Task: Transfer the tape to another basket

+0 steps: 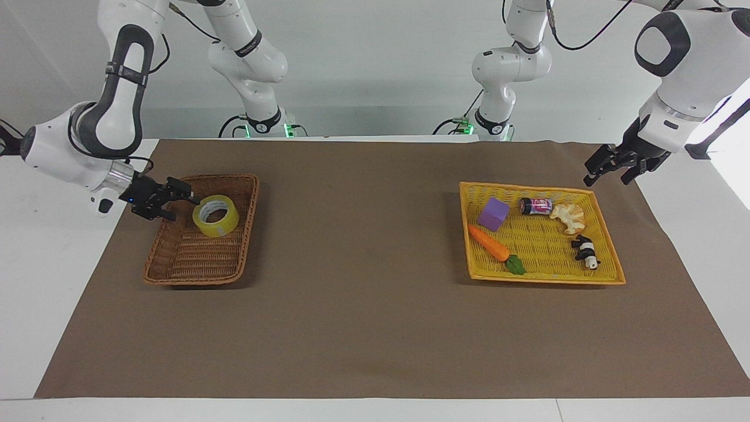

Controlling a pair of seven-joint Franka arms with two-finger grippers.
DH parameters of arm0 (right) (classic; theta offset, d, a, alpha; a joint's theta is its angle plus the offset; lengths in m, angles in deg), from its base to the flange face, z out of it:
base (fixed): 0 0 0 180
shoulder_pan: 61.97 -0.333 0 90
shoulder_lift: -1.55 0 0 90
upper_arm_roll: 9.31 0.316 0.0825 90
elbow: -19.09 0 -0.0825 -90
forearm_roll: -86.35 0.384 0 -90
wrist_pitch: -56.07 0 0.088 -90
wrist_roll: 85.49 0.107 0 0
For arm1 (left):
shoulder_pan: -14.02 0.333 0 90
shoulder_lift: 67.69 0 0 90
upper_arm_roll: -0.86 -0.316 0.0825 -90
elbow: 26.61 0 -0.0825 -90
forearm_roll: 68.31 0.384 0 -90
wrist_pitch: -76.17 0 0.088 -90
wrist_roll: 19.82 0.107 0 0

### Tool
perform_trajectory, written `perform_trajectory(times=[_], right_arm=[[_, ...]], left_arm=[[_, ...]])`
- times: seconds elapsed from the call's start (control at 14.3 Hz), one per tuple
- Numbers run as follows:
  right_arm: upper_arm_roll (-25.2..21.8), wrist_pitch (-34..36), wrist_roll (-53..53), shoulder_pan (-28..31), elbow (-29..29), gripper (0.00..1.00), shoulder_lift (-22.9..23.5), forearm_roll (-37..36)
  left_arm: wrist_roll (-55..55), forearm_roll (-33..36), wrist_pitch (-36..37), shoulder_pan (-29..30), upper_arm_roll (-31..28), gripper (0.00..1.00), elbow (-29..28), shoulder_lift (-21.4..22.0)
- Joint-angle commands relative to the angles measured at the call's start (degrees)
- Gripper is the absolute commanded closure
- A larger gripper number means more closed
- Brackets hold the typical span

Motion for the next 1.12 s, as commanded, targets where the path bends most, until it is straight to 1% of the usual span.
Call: perform_trajectory(times=[0.0, 0.14, 0.21, 0.42, 0.49, 0.56, 0.63, 0.77, 0.91, 1.05], right_arm=[[0.2, 0.1, 1.5, -1.7, 3.1, 0.0, -2.5, -3.8], [0.7, 1.0, 4.3, -2.0, 5.9, 0.0, -3.4, -6.5], [0.7, 1.7, 6.8, -3.4, 6.4, 0.0, -4.6, -8.0], [0.8, 3.2, 20.3, -5.8, 6.7, 0.0, -9.2, -12.6], [0.8, 4.4, 25.5, -6.7, 7.1, 0.0, -10.8, -14.2], [0.8, 6.6, 29.2, -7.4, 8.1, 0.0, -11.7, -15.4], [0.8, 10.7, 32.3, -8.3, 10.1, 0.0, -12.2, -16.3], [0.8, 16.8, 35.6, -8.6, 14.1, 0.0, -12.5, -18.4], [0.8, 21.0, 36.0, -8.6, 17.4, 0.0, -12.5, -21.1], [0.8, 23.2, 36.6, -8.3, 18.1, 0.0, -13.0, -21.6]], left_arm=[[0.7, 1.7, 2.0, 0.3, 0.1, 0.0, -0.2, 0.8], [0.8, 1.8, 3.2, 0.6, 0.6, 0.0, 0.1, 0.6], [0.8, 1.8, 3.8, 0.7, 1.2, 0.0, 0.0, 0.6], [1.6, 2.2, 5.4, 1.0, 1.6, 0.0, 0.0, 0.7], [2.6, 2.4, 7.2, 1.1, 1.6, 0.0, 0.1, 0.8], [4.7, 2.5, 9.5, 1.2, 1.5, 0.0, 0.1, 1.1], [5.2, 2.5, 9.9, 1.2, 1.3, 0.0, 0.0, 1.4], [5.3, 2.5, 9.7, 1.3, 1.3, 0.0, -0.4, 1.7], [5.0, 2.8, 9.5, 1.3, 1.4, 0.0, -0.6, 1.8], [4.8, 3.2, 9.1, 1.3, 1.4, 0.0, -0.6, 1.8]])
